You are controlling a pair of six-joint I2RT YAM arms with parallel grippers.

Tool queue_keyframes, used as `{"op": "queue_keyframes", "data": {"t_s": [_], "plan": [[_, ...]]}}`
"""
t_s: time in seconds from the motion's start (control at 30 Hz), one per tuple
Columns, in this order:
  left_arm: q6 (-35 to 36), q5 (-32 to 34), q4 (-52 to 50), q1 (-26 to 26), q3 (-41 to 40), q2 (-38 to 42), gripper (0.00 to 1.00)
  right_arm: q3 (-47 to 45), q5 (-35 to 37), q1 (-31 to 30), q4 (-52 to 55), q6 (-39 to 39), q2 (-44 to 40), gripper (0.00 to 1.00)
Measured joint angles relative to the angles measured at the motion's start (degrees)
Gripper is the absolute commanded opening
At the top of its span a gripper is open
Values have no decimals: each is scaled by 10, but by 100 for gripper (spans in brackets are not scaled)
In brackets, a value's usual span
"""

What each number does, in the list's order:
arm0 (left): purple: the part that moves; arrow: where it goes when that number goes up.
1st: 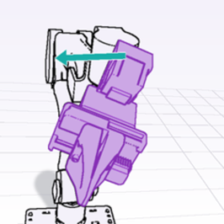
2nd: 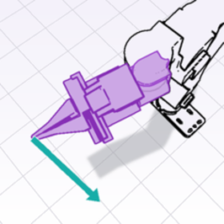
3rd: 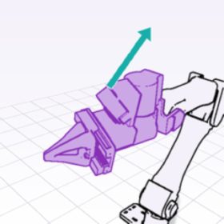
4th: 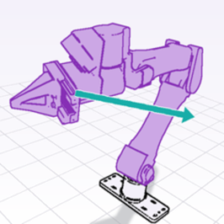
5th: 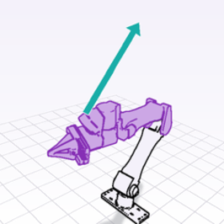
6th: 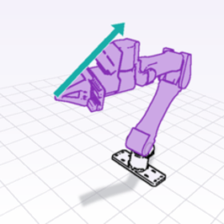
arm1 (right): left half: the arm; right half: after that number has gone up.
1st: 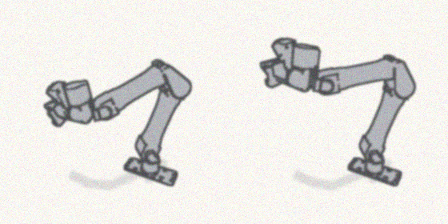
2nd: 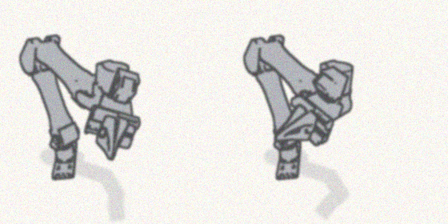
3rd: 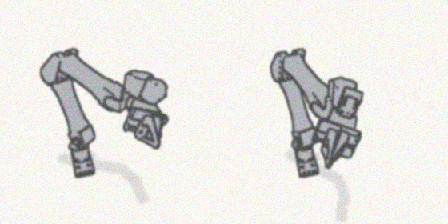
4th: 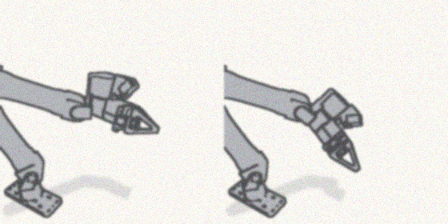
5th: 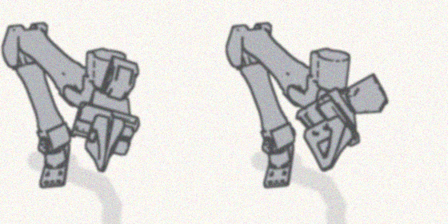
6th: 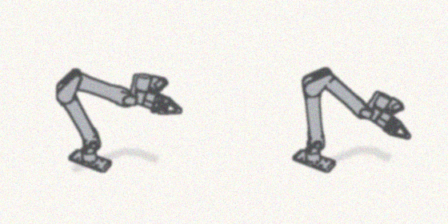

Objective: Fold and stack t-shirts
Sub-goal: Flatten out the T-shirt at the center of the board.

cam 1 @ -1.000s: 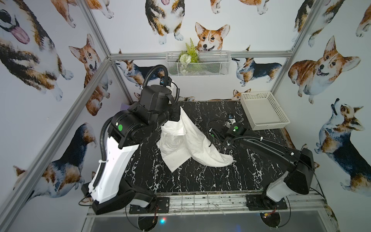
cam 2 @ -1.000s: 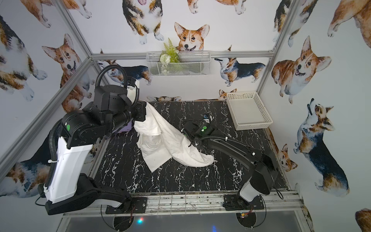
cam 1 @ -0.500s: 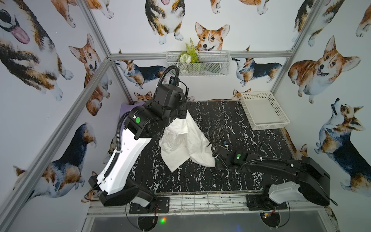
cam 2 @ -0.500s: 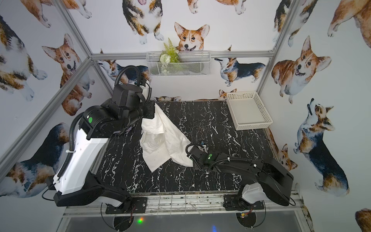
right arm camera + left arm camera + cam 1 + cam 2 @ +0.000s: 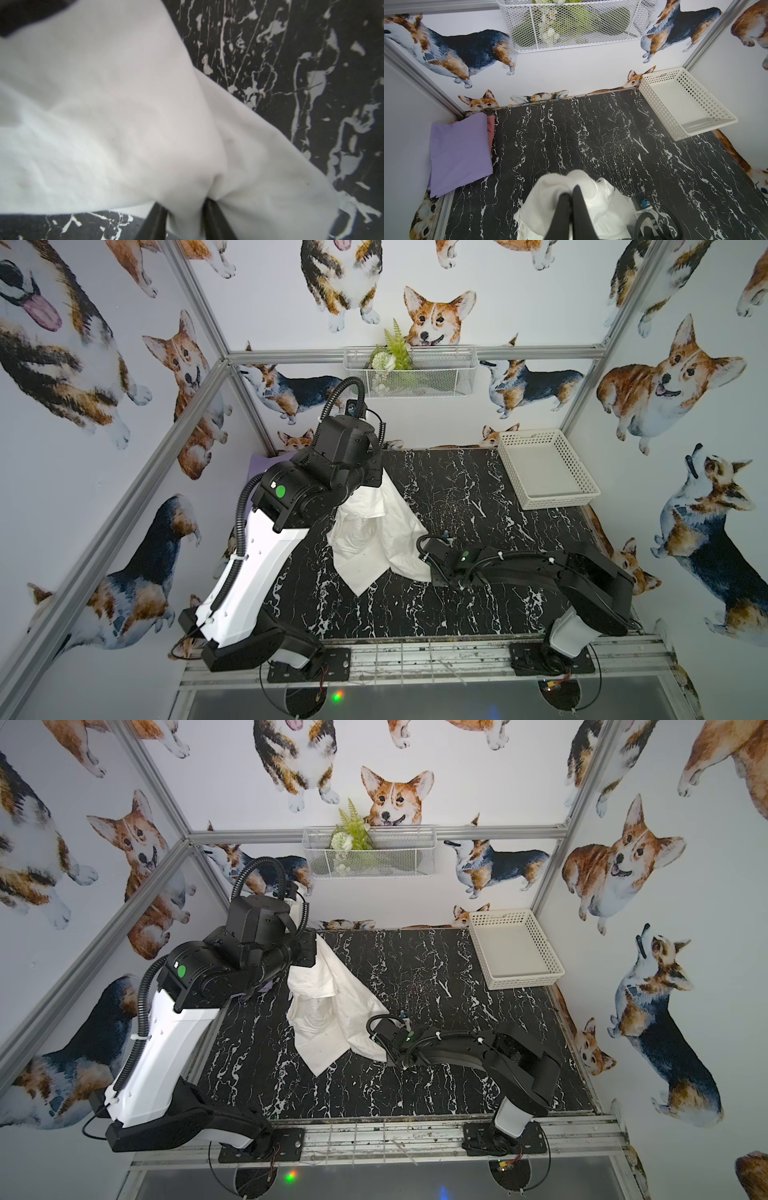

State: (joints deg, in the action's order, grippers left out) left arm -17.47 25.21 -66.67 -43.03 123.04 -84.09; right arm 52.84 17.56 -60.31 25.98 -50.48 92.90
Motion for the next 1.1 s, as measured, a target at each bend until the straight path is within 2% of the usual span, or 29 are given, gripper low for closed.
{"op": "queue_keyframes", "data": {"t_s": [0.2,0.33,0.37,0.4,0.43,0.5,0.53,0.63,0.73,0.83,0.93,1.1], "plan": [[2,-1,5,5,-12,2,0,58,67,-24,74,5,-108,0],[2,-3,8,10,-17,2,0,126,144,-31,118,23,-196,0],[3,-4,9,10,-18,2,0,147,176,-29,135,25,-208,10],[3,-5,10,10,-18,2,0,166,203,-21,146,27,-214,45],[3,-5,12,10,-19,2,0,192,229,4,163,29,-211,67],[3,-9,12,10,-19,2,0,231,265,79,199,26,-172,88],[3,-11,13,10,-19,2,0,245,276,105,210,25,-146,91],[-1,-15,16,10,-21,4,0,297,281,170,284,23,-13,93],[-1,-20,16,10,-24,5,0,313,279,156,338,19,35,91],[-2,-21,16,10,-30,10,0,286,277,132,342,1,14,87],[-3,-21,16,11,-34,11,0,217,257,130,328,-21,-28,81],[-2,-23,20,11,-47,14,0,80,216,121,303,-65,-103,78]]}}
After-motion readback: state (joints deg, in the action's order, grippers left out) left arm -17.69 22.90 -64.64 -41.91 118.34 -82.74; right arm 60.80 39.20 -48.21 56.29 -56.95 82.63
